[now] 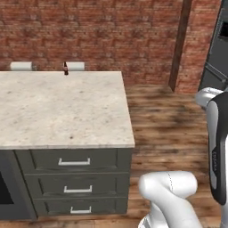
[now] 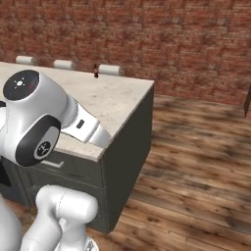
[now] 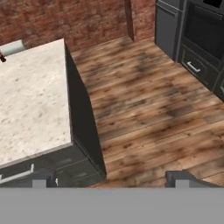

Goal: Place the large bottle from the dining counter next to the other large bottle outside the sink, and place the small bottle from the dining counter next to the other small bottle inside the sink.

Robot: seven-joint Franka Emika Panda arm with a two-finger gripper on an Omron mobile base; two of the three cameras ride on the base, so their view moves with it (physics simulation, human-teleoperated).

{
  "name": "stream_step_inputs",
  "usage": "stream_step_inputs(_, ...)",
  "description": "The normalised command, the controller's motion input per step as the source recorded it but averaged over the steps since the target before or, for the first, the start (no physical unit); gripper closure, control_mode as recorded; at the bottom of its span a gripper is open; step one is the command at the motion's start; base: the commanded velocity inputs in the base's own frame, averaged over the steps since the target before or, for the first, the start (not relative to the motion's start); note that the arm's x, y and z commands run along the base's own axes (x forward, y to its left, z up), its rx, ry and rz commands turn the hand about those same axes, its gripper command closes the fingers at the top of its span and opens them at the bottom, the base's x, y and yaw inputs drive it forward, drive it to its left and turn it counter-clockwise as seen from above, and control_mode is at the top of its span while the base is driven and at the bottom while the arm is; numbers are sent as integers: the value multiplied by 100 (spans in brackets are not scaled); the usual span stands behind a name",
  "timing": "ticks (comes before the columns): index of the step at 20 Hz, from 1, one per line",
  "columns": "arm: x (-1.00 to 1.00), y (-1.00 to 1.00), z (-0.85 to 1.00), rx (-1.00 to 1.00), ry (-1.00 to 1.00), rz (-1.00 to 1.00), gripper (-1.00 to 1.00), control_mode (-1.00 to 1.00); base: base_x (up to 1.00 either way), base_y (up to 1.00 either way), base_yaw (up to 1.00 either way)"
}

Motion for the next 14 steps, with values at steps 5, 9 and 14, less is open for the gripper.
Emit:
stream_step_inputs(5,0,0,0,0,0,0,-100,100,60,-79,3)
stream_step_inputs(9,0,0,0,0,0,0,-100,100,97,-39,2)
stream_step_inputs(14,0,0,0,0,0,0,-100,100,100,-39,2)
